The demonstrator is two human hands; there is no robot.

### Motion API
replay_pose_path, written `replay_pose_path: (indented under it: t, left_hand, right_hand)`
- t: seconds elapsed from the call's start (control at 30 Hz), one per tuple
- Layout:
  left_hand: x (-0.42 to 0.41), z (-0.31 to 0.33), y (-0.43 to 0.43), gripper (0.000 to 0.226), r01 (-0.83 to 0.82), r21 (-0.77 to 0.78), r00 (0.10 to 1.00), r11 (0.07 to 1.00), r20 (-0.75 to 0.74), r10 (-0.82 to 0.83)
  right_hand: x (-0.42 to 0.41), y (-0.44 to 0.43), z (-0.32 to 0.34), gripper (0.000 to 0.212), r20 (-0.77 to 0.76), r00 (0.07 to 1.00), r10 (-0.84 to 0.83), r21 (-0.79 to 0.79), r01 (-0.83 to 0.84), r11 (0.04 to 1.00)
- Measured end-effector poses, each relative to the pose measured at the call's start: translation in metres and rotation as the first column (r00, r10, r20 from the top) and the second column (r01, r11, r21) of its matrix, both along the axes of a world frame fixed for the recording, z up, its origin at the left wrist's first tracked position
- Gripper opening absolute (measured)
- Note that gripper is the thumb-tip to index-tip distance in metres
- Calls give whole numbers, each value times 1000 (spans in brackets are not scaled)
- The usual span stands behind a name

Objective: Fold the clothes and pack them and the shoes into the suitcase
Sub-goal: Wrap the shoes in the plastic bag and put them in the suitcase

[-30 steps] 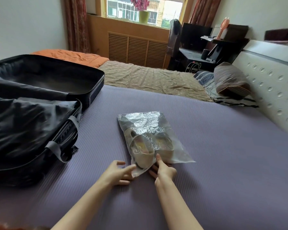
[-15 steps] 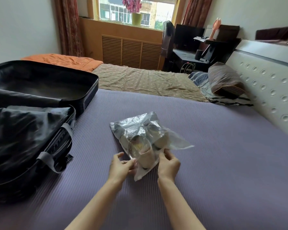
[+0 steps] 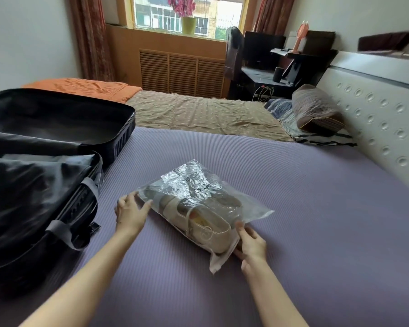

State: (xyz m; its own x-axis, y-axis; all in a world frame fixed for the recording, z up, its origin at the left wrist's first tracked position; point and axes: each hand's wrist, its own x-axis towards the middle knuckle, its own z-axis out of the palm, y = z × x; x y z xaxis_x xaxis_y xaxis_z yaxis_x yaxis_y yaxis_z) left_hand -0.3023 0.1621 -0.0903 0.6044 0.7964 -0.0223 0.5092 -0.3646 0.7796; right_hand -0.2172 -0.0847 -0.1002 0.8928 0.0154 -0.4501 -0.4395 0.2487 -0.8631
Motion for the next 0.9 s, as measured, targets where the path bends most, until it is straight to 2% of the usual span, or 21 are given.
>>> replay_pose_path:
  t: [0.1,0.13,0.2,0.27,0.4,0.5,0.6,0.73,0.8,0.9]
  left_hand:
    - [26,3,34,57,71,31,997,997,-44,-69]
    - [35,4,42,58,100,33,993,994,-72,-97]
    - [51,3,54,60,168,27,977,986,-140,-162]
    - [64,2,59,64,213,-11,958,977,-194,-211]
    - [82,-6,63,65,189,-74,959,979,-200,-200]
    - [91,-13,63,53,153,-153,984,976,-69,-164]
    - [96,-9,56,35,236,-343,971,909,44,-236]
    - [81,-12,56,37,215,-537,976,816,141,-164]
    - [71,-17,54,35,252,-650,963,717,244,-118]
    - [56,-13,48,34,281,-705,945,651,321,-61]
  right_hand:
    - [2,5,-2,12,-6,1000,7,-20,-7,1000]
    - [3,8,-4,8,2,1000,-19,-53,19,998]
    - [6,16,-9,7,53,995,-81,-143,88,986]
    - [9,21,-11,16,134,984,-114,-245,144,959]
    - [10,21,-12,20,274,959,-70,-448,192,873]
    - [14,19,-5,20,308,951,-27,-522,193,831]
    - [19,17,5,18,375,927,18,-562,212,799]
    - [27,12,27,20,482,863,152,-581,185,793]
    - [32,10,32,17,440,865,240,-632,109,767]
    - [29,7,32,12,379,879,289,-693,63,718]
